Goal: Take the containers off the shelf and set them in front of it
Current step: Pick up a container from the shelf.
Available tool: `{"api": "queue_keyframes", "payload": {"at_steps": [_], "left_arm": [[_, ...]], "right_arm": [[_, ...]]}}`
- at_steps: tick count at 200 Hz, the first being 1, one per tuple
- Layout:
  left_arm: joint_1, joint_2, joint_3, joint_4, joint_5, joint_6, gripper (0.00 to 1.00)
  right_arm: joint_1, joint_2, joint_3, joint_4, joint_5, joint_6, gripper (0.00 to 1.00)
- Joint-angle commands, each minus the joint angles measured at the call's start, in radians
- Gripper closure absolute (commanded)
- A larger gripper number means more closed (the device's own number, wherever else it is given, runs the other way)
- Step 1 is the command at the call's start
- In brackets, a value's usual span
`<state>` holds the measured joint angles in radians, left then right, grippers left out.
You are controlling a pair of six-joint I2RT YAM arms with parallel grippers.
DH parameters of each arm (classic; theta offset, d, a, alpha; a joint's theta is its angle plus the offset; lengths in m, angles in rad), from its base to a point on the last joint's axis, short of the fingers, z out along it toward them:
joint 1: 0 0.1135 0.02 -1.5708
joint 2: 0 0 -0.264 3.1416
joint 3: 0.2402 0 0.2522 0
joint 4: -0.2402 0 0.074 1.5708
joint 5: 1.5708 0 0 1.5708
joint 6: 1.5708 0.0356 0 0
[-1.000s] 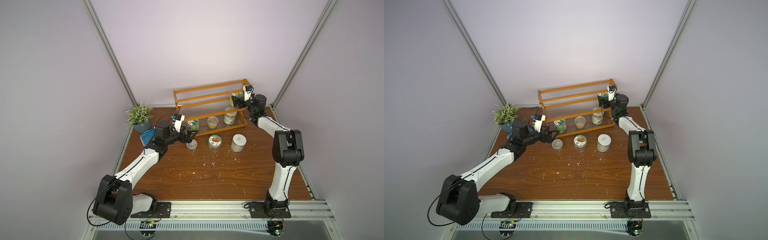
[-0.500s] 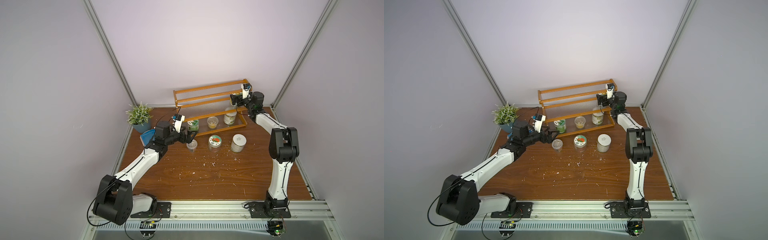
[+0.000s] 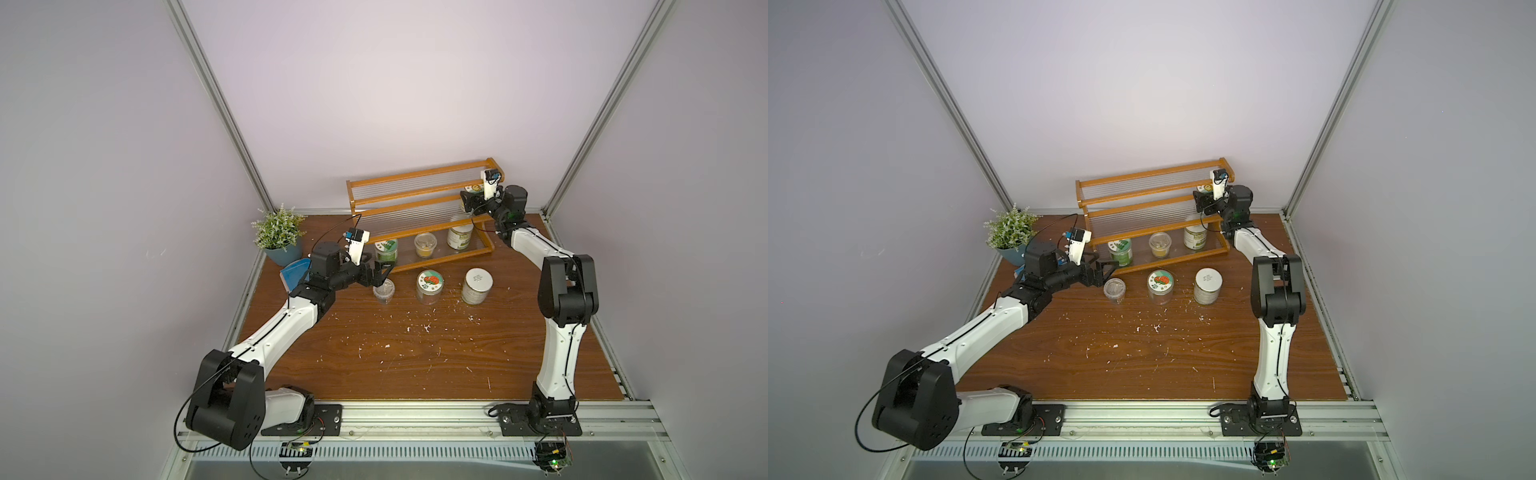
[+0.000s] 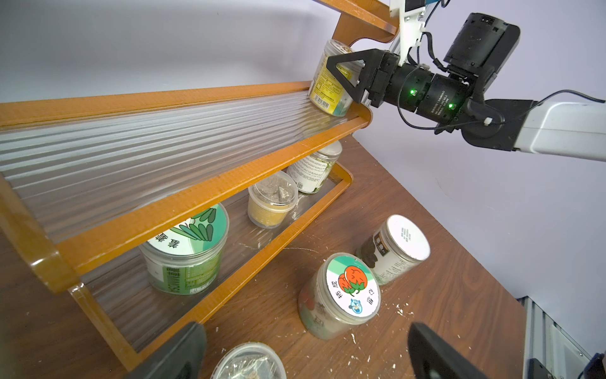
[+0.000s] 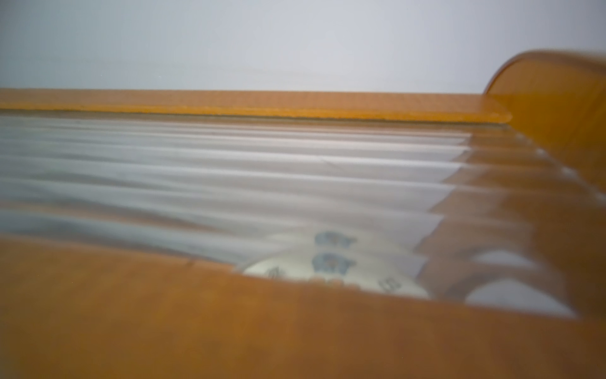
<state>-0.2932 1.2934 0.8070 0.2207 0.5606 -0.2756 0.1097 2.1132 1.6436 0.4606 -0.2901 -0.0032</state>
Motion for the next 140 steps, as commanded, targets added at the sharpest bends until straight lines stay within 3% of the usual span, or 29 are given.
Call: {"api": "queue_keyframes", "payload": {"at_steps": [1, 76, 140], "left_arm": [[-0.006, 0.005, 0.021, 0.005, 0.004, 0.017, 0.0], [-0.006, -0.002, 0.015, 0.01, 0.008, 0.015, 0.0], [-0.006, -0.002, 0.013, 0.011, 0.016, 0.016, 0.0]], "right_arm": [[0.012, -0.1, -0.024, 0.039, -0.015, -0.018, 0.17], [0.038, -0.201, -0.097, 0.034, -0.021, -0.032, 0.18], [0.065, -0.267, -0.116, -0.083, -0.058, -0.054, 0.18]]}}
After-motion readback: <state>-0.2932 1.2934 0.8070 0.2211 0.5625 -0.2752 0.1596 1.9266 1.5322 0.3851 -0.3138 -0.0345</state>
